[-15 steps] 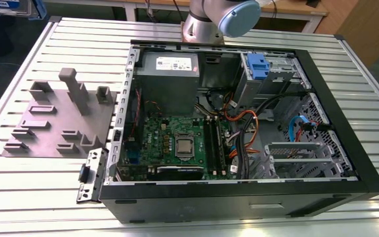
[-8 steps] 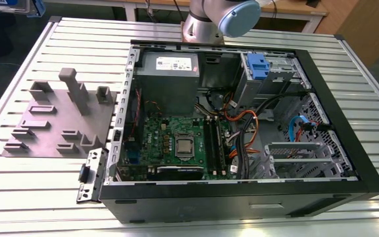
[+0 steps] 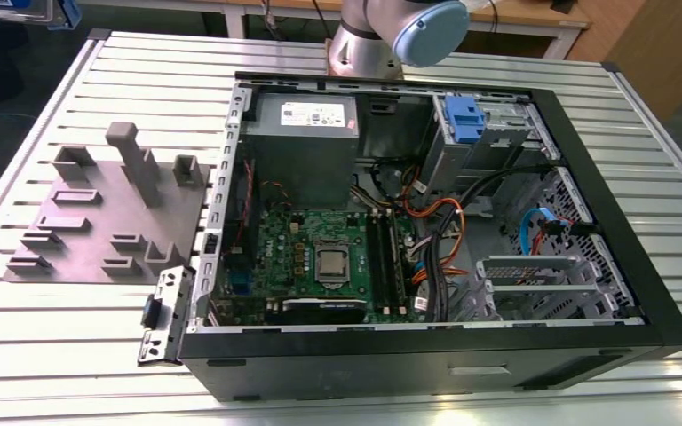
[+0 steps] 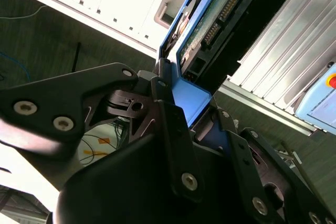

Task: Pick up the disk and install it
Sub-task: 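Pick up the disk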

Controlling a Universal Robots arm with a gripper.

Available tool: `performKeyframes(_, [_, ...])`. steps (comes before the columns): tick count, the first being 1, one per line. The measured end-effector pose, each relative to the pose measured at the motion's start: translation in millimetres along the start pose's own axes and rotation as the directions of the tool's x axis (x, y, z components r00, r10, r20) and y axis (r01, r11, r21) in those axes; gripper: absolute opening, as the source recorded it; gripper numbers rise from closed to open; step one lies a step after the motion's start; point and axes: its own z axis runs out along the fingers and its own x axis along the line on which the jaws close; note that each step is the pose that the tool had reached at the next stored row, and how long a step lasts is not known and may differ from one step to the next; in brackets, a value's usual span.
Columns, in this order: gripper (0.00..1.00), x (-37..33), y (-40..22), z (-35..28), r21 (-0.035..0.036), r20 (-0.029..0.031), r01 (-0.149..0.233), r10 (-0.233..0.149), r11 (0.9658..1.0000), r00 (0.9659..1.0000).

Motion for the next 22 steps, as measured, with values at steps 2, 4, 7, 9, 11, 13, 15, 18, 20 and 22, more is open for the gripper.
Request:
performKeyframes(2, [0.36,0.0,0.0,-1.2,0.0001,0.0,0.0,0.0,1.0,1.0])
performKeyframes(4, [0.36,-0.1,0.0,-2.1,0.0,0.0,0.0,0.0,1.0,1.0])
performKeyframes(7, [0.36,-0.1,0.0,-2.9,0.0001,0.0,0.0,0.0,1.0,1.0])
performKeyframes(9, [0.36,-0.1,0.0,-3.5,0.0001,0.0,0.0,0.0,1.0,1.0])
performKeyframes(11, [0.36,-0.1,0.0,-4.3,0.0,0.0,0.0,0.0,1.0,1.0])
performKeyframes(13, [0.36,-0.1,0.0,-4.6,0.0,0.0,0.0,0.0,1.0,1.0])
performKeyframes(15, [0.36,-0.1,0.0,-5.0,0.0001,0.0,0.0,0.0,1.0,1.0])
performKeyframes(18, [0.36,-0.1,0.0,-5.8,0.0,0.0,0.0,0.0,1.0,1.0])
performKeyframes(20, [0.36,-0.1,0.0,-6.2,0.0,-0.0001,0.0,0.0,1.0,1.0])
performKeyframes(22, [0.36,-0.2,0.0,-6.7,0.0001,0.0,0.0,0.0,1.0,1.0])
